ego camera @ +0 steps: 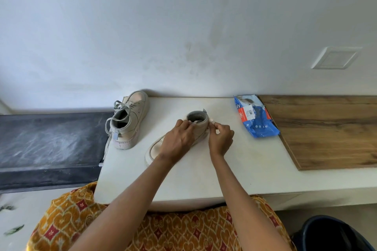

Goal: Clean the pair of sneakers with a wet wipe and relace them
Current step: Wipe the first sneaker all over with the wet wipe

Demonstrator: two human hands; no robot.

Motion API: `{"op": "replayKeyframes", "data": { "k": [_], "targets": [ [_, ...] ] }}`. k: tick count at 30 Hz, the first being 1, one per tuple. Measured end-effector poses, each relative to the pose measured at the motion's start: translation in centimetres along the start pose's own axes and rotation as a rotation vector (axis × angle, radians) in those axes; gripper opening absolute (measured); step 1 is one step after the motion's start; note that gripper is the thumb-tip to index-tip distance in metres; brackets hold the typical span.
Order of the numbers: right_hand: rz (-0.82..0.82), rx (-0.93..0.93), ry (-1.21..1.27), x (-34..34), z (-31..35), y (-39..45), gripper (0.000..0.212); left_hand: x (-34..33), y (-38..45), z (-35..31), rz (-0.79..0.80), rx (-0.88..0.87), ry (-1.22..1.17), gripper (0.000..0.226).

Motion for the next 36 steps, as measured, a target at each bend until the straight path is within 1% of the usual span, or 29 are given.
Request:
{"op": "replayKeyframes", "data": {
  "k": [2,6,7,9,10,12,14,17,19,21,24,27,29,30,33,34,36],
  "targets": [
    [-0.014,0.002,0.019,0.4,-0.1,-0.4,0.023,0.0,0.0,-0.1,-0.004,-0.002,0.005,0.032],
    [0.079,-0.039,-0.123,-0.2,-2.0,0.2,0.031,0.0,0.0,-0.1,-0.009,0.005,-0.004,0.031],
    [0.094,-0.055,-0.077,-0.5,-1.7,0.4,0.032,0.0,0.0,-0.1,-0.005,0.007,-0.008,0.031],
    [0.099,-0.140,0.191,-0.7,-0.6,0.5,0.028,0.0,0.0,-0.1,-0.009,0.002,-0.004,0.032],
    [0.100,-0.215,0.315,-0.6,-0.3,0.1,0.024,0.0,0.0,-0.1,-0.008,0.004,-0.004,0.033],
    [0.105,-0.336,0.473,-0.1,-0.3,-0.9,0.012,0.1,0.0,-0.2,-0.014,-0.003,-0.003,0.035],
    [0.141,-0.427,0.561,-0.1,-1.2,-1.9,0.004,0.2,0.0,-0.2,-0.017,-0.007,0.006,0.034],
    [0.142,-0.608,0.681,-0.6,-2.7,-1.9,0.009,0.2,0.0,-0.1,0.001,-0.005,-0.001,0.034],
    [0.105,-0.684,0.644,-1.1,-3.6,-1.0,0.012,0.2,-0.1,-0.1,0.010,-0.010,-0.001,0.032],
    [0.106,-0.635,0.519,-1.6,-3.8,0.2,0.014,0.1,0.0,-0.2,0.002,-0.008,0.005,0.029],
    [0.183,-0.466,0.381,-2.2,-2.5,1.1,0.009,0.0,1.2,0.0,-0.017,0.022,0.040,0.020],
    [0.194,-0.443,0.384,-2.4,-2.6,0.9,0.006,-0.3,3.5,-0.7,0.009,-0.054,0.137,0.017],
    [0.175,-0.452,0.405,-1.9,-3.3,0.5,0.012,-0.8,4.6,-1.3,0.072,-0.076,0.223,0.015],
    [0.163,-0.452,0.408,-1.5,-3.5,0.4,0.014,-1.2,4.9,-1.4,0.141,-0.043,0.226,0.012],
    [0.093,-0.424,0.417,0.3,-2.8,0.5,0.010,-2.5,4.5,-0.2,0.297,0.208,0.111,0.025],
    [0.069,-0.403,0.431,1.0,-2.1,0.8,0.009,-2.4,4.4,0.1,0.295,0.276,0.047,0.025],
    [0.030,-0.342,0.482,2.4,0.3,1.6,0.010,-1.1,4.6,0.8,0.223,0.404,-0.109,0.021]
  ]
}}
Point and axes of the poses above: each hand's wrist, its own y-axis towards the middle knuckle, its own x-axis out of the back of the hand, z = x × y, the point moved 8 cm from there along y, towards the middle knuckle, and after that the axes turned 15 degrees about -z, right-handed, at the moved point
